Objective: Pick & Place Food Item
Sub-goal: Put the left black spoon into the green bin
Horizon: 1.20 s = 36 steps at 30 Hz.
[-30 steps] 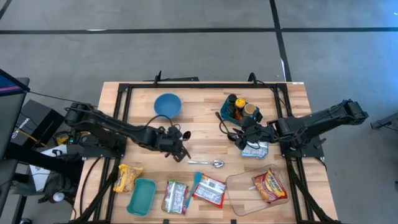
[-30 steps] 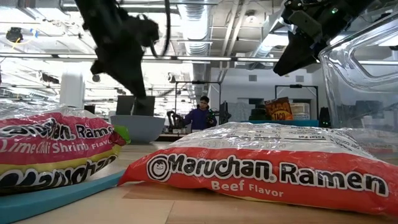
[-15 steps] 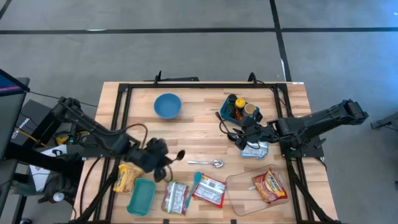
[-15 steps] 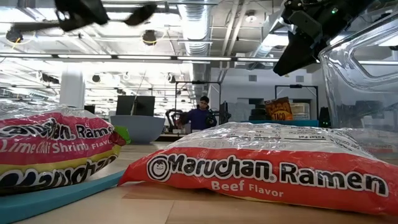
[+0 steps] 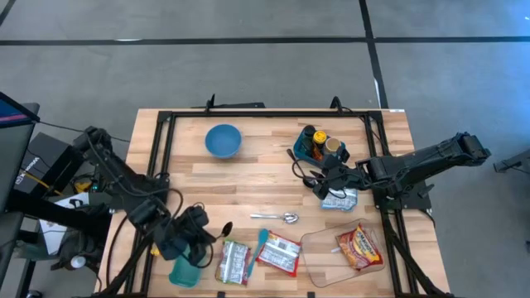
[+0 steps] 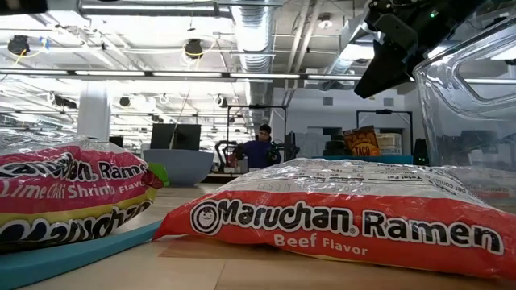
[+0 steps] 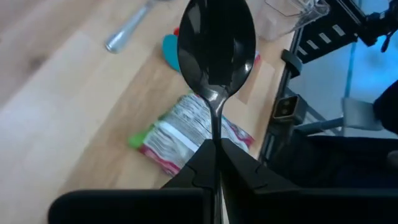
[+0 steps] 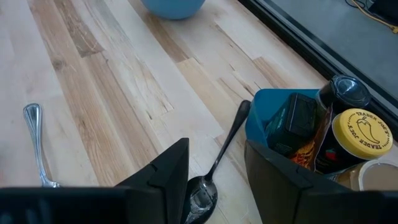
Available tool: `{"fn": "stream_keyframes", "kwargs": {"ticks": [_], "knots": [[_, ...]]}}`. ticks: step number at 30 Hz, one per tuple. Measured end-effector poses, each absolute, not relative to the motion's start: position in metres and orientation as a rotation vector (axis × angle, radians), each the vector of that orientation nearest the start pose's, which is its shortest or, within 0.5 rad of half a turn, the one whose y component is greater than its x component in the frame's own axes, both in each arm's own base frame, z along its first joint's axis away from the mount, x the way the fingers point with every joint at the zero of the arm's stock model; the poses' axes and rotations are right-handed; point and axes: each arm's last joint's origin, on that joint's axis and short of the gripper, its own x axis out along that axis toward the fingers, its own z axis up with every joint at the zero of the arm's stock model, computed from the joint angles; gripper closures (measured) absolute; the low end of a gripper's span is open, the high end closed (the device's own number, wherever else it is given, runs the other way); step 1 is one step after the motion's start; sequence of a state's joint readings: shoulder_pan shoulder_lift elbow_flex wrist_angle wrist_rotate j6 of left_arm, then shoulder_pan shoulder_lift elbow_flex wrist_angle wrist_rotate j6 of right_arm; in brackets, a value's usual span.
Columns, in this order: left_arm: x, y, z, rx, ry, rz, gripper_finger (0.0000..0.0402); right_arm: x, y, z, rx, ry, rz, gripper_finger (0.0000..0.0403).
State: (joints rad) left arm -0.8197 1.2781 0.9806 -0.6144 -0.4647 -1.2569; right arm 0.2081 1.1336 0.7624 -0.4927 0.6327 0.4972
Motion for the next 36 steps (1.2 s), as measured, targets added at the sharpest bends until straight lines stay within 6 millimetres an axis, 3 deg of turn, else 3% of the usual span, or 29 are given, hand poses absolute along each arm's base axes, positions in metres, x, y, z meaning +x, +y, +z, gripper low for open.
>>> {"fn": "stream_keyframes", "kwargs": {"ticks": [8, 20, 25, 36], "knots": [[0.165, -0.190, 0.261, -0.756, 0.827, 0.230, 0.0399, 0.217, 0.025, 0.240, 0.104, 0.672, -0.590, 0.0253], [0.166, -0.210, 0.218, -0.824, 0.978, 0.446, 0.0400, 0.217, 0.025, 0.240, 0.056, 0.687, -0.567, 0.0253], [0.164, -0.220, 0.203, -0.773, 1.044, 0.462, 0.0398, 0.217, 0.025, 0.240, 0.056, 0.688, -0.566, 0.0253], [0.143, -0.233, 0.201, -0.809, 0.944, 0.476, 0.0400, 0.217, 0.025, 0.240, 0.039, 0.693, -0.560, 0.0253]]}}
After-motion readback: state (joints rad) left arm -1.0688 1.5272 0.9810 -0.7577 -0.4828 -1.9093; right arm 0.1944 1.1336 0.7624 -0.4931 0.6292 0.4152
